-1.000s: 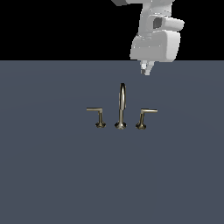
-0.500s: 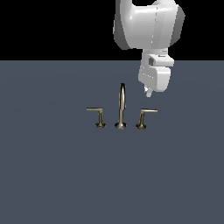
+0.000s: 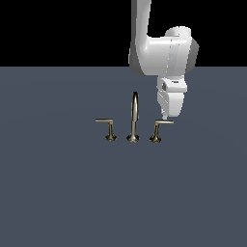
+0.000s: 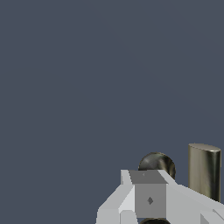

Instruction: Turn on the faucet by rotating a designated handle.

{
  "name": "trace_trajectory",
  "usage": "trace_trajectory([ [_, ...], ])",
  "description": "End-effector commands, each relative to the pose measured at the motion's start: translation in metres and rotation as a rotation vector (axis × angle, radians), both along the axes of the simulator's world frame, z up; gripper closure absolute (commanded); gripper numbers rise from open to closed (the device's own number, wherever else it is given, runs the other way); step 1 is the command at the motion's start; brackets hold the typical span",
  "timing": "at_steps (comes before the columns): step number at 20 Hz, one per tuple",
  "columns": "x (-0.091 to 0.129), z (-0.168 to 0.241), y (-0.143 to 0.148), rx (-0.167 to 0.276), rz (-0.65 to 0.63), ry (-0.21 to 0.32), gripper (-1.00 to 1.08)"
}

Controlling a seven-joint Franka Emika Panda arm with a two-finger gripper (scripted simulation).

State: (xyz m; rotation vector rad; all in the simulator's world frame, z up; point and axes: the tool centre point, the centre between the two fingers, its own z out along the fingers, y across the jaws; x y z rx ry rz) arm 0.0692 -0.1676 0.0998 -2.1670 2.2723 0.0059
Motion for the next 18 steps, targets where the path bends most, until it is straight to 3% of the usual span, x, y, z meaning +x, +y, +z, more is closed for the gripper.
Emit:
trace_trajectory([
  [1, 0.001, -0.006, -0.002, -0.003, -0.017, -0.001, 1.08],
  [8, 0.001, -0.009, -0.003, -0.004, -0.022, -0.001, 1.08],
  [18, -0.03, -0.009, -0.017, -0.004, -0.023, -0.001, 1.08],
])
